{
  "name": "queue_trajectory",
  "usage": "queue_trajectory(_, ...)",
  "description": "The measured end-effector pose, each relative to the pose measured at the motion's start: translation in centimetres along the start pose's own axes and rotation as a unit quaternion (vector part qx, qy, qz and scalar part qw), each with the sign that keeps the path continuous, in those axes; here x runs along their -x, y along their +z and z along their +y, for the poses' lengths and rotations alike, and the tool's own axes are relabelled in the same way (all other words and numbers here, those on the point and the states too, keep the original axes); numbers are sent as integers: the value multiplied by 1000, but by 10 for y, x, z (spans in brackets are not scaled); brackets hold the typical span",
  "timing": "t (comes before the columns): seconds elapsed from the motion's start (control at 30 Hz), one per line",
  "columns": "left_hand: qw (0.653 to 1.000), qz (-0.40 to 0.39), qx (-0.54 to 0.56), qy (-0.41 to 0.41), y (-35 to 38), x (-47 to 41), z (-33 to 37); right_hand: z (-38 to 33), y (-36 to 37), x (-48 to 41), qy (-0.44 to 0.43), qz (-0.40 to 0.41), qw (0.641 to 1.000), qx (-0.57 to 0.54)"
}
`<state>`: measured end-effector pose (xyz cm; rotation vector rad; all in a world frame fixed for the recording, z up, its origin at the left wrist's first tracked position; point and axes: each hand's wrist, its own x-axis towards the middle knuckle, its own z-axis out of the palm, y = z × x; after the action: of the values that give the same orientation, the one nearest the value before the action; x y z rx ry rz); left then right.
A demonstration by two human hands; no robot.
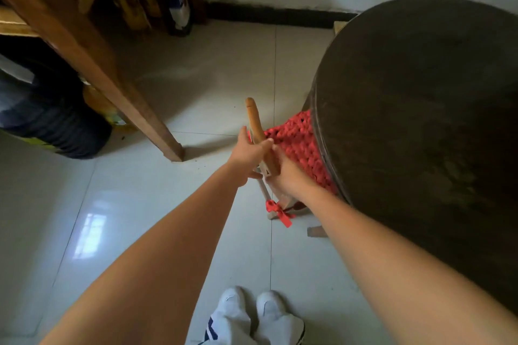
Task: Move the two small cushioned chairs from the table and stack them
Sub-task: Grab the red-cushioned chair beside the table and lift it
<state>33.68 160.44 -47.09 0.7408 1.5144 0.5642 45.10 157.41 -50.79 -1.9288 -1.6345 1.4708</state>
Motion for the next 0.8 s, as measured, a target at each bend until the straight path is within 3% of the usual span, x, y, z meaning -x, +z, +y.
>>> queue_trajectory(0.23, 980, 111, -128, 104, 24, -35, -5, 7, 18, -16, -12, 68, 986, 150)
queue_trajectory(0.5, 967, 114, -192, 122, -19, 16, -4, -44, 40, 47, -31, 72, 995, 58)
queue_trajectory(0.8, 967, 152, -177, 100, -147, 147, -49, -126, 156, 153, -44, -29, 999, 1)
